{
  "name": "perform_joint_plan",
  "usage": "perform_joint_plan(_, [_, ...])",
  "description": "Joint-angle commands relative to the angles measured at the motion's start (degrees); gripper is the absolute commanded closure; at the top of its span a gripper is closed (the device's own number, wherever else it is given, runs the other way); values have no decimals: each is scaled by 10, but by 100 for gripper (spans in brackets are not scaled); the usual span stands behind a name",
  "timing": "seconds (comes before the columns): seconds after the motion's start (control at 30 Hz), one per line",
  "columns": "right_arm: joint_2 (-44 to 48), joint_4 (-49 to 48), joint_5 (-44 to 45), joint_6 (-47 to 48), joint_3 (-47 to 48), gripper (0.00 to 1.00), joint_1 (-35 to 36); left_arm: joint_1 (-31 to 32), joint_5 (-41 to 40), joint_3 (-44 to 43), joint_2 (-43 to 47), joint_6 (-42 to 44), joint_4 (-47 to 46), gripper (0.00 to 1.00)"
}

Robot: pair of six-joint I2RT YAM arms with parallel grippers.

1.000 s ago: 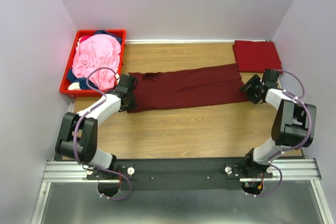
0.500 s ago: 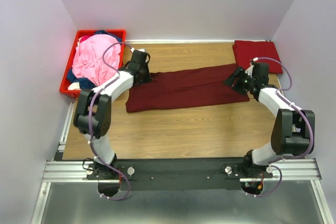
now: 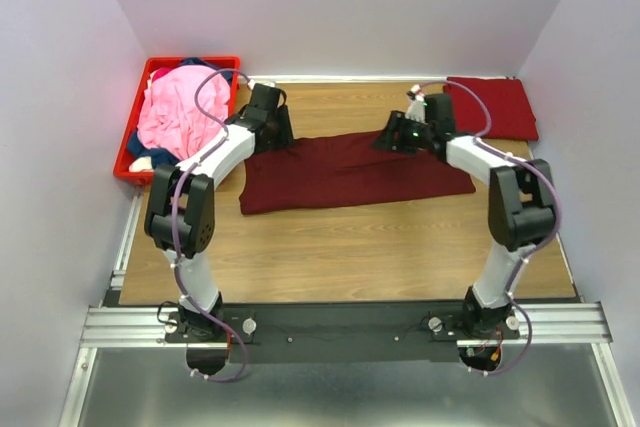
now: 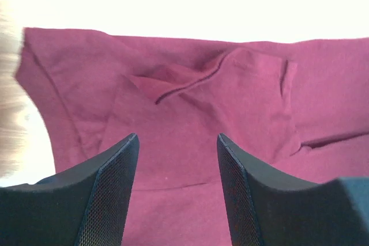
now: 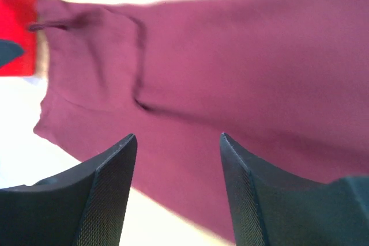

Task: Fold and stack the t-shirts
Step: Fold the tshirt

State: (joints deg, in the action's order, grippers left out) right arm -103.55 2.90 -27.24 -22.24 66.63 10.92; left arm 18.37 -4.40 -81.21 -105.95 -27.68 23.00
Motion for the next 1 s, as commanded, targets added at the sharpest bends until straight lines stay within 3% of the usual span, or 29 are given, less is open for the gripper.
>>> perform_joint_plan(0.0, [-91,-46,-59,32,105,40,34,-14,-14,-4,20,-5,0,35])
perform_joint_plan(0.23, [-233,-61,-90,30,241,54,73,-22,-15,-25,4,-10,-2,37])
perform_joint_plan(0.6, [-361,-61,-120,18,356,55,101,-25,-27,-90,-65,51,32,41])
perform_joint_plan(0.97, [-390,-62,-137,12,382,58,117,-25,-20,-94,-77,90,43,42])
